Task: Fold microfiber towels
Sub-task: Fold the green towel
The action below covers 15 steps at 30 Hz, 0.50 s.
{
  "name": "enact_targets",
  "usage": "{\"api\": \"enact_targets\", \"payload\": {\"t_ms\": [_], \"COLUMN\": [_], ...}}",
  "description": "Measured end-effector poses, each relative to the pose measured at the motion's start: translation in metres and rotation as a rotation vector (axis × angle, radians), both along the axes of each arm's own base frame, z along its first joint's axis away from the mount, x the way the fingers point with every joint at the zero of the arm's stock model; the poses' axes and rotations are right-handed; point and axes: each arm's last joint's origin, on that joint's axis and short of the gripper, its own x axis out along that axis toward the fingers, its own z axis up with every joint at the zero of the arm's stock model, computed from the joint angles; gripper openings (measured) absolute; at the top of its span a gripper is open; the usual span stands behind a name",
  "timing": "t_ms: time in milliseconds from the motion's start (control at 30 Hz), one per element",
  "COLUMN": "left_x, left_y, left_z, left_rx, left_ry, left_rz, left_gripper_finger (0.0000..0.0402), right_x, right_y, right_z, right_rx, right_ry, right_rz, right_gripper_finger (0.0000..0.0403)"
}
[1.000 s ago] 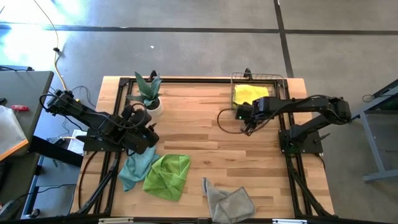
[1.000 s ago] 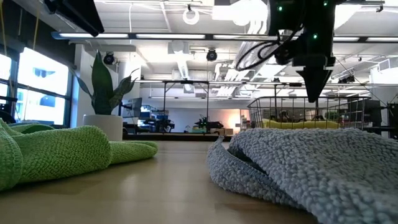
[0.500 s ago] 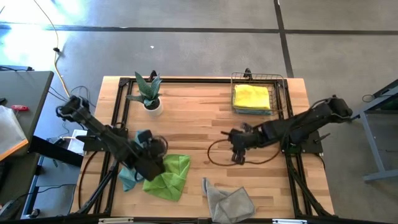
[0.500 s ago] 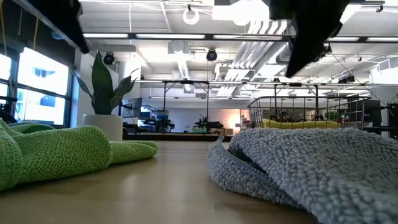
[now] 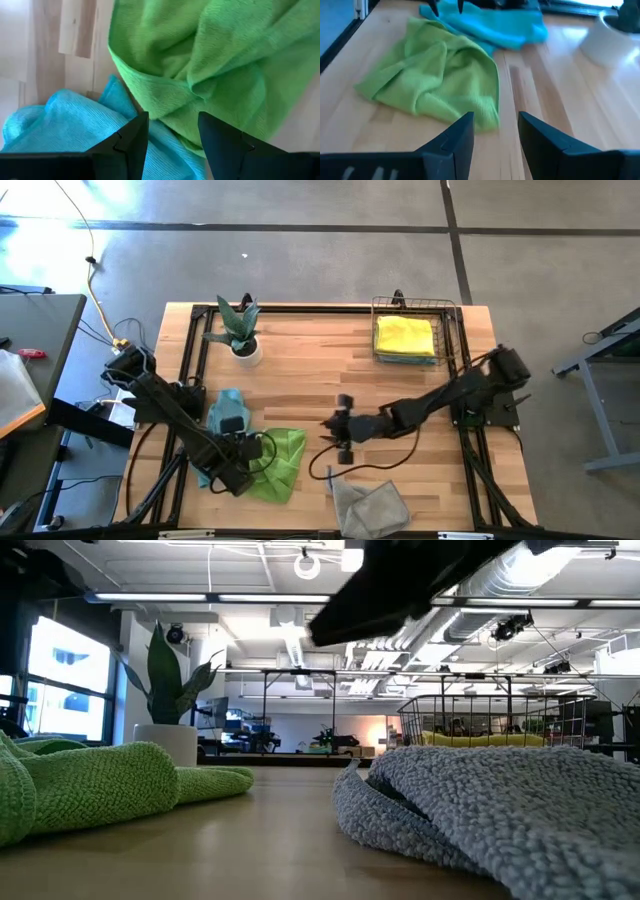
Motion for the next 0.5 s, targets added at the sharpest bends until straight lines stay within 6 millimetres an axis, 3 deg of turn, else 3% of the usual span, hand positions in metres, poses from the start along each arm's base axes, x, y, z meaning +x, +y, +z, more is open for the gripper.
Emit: {"api": "enact_targets", "payload": {"t_ms": [100,300,500], "left_x": [-0.006,-0.017,-0.026], "left_y": [-0.007,-0.031,-0.047], "left_z": [0.004,0.004,0.005], "left_rx": [-0.028,-0.141,-0.171], "left_ry": [-0.014,0.003,-0.038], "left_rz": [-0.028,-0.149,-0.231], "left_gripper_finger": [0.0161,0.0161,0.0161], "right_x": [0.016,0.043,0.060], "right_y": [-0.001,-0.016,-0.024], "right_z": [-0.017,-0.053,-0.084], "right_rx": [-0.007,0.154,0.153], "right_ry": [-0.057,-0.127,-0.081], "right_rz": [0.069,0.173,0.290], "right_gripper_finger": [0.0145,0.0145,0.0145]}}
